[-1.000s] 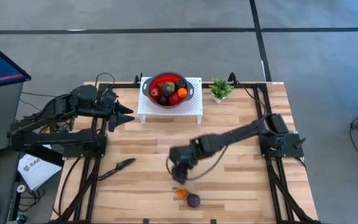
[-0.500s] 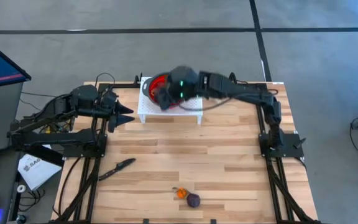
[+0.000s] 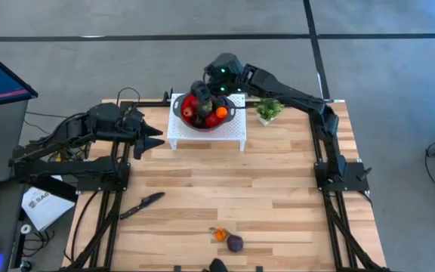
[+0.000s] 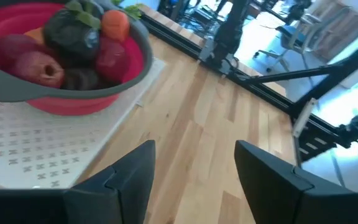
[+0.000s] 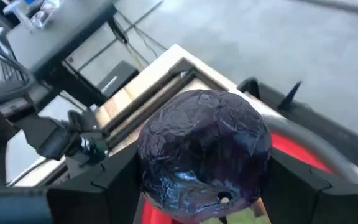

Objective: Pick & Place Fruit
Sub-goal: Put the purple plum into the red strainer bowl on the shelf, then put the orange tangerine into the red strainer bowl on the shelf

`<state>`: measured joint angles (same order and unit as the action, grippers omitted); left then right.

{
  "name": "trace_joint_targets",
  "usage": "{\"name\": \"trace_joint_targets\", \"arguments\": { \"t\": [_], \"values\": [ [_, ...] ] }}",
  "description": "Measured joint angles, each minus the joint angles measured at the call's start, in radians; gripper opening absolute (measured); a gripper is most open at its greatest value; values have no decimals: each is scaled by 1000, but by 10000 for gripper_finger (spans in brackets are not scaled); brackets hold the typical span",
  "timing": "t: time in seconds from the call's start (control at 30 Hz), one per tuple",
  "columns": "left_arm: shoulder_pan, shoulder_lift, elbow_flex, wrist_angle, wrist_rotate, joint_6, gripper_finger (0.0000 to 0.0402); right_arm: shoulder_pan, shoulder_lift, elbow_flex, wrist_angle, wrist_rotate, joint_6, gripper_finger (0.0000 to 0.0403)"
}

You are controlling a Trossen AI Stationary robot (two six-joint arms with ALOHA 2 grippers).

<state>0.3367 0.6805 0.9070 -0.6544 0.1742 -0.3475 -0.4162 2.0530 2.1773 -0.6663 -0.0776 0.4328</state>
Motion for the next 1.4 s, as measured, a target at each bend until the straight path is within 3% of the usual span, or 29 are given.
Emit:
{"name": "trace_joint_targets", "arguments": {
  "t": [0.17, 0.6, 1.07, 1.23, 1.4],
  "values": [
    [1, 23, 0, 14, -27, 0, 213, -27, 52, 2, 31, -67, 1, 256],
    [1, 69, 0, 35, -32, -1, 213, -43, 97, 2, -4, -84, -33, 258],
    [1, 67, 0, 36, -32, -1, 213, -62, 98, 2, -9, -82, -40, 367],
    [1, 67, 0, 36, -32, -1, 213, -71, 94, 7, -12, -82, -16, 376],
    [1, 67, 0, 36, -31, -1, 213, -65, 93, 119, -127, -82, -22, 370]
  ]
}}
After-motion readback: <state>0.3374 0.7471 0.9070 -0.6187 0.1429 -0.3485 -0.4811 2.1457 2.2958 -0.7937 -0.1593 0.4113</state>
